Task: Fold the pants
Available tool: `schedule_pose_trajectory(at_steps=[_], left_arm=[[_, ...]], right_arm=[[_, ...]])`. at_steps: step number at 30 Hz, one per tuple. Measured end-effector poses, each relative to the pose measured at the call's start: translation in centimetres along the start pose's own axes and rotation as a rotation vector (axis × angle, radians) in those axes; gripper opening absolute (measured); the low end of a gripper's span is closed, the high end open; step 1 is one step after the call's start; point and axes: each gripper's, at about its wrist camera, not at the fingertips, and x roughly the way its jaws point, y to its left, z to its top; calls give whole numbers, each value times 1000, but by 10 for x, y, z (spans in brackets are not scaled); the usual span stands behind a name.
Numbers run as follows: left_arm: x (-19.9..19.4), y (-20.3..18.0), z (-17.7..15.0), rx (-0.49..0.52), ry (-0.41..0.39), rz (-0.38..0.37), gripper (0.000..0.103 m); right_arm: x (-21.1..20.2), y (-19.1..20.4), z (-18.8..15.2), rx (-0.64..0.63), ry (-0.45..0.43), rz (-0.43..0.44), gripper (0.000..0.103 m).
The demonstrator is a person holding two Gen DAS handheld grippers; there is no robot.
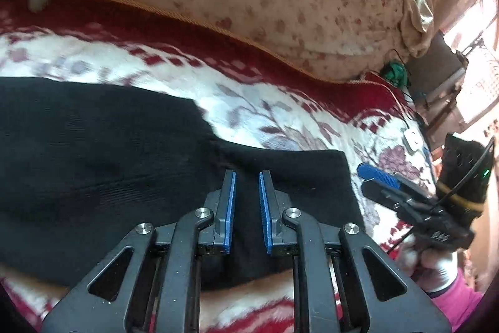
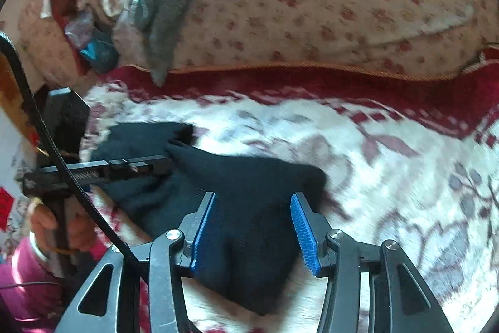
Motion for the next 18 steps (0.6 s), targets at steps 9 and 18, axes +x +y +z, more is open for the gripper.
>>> schedule_pose_trajectory(at_steps=[9, 18], left_arm=[[-86, 55, -30, -159, -150, 322, 13], [-127, 127, -57, -440, -226, 414, 13]], right_arm=[[63, 76, 46, -114, 96, 229, 49], [155, 157, 81, -214, 215, 407, 54]])
